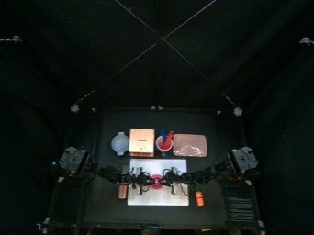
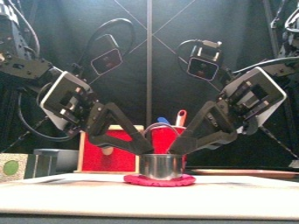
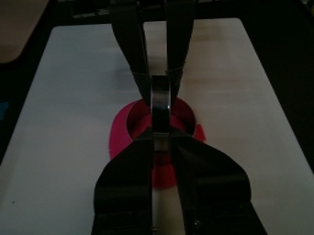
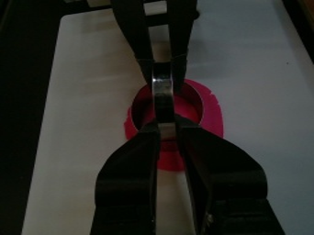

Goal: Get the cutter from the drawer then cut the dough then place the extra dough in the bowl
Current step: Cut the dough

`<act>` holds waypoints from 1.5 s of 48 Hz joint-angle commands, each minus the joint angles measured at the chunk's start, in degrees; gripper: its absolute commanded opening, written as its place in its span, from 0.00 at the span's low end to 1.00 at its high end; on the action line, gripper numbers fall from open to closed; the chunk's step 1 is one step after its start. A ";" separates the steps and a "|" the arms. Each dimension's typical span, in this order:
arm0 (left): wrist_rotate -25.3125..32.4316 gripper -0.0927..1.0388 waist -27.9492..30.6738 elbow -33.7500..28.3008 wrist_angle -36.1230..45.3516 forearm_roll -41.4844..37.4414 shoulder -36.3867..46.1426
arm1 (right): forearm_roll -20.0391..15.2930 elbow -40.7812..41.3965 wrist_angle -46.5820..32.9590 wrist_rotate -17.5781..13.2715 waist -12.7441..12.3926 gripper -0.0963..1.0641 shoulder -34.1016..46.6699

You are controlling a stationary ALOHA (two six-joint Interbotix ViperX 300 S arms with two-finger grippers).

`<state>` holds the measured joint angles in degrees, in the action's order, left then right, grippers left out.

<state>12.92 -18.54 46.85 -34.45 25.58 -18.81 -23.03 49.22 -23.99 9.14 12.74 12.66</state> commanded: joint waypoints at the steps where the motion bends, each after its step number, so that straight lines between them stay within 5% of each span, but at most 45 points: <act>1: -0.44 0.39 -0.35 0.09 3.16 -0.09 -2.02 | -0.44 0.26 3.69 -0.62 -1.14 0.54 3.96; 72: -0.26 0.37 -0.26 -0.79 8.26 -0.18 -3.60 | 0.00 0.09 5.27 -0.53 -2.02 0.54 4.13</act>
<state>12.92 -18.37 45.79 -30.15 25.66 -18.72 -22.85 48.96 -21.88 9.14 12.13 12.66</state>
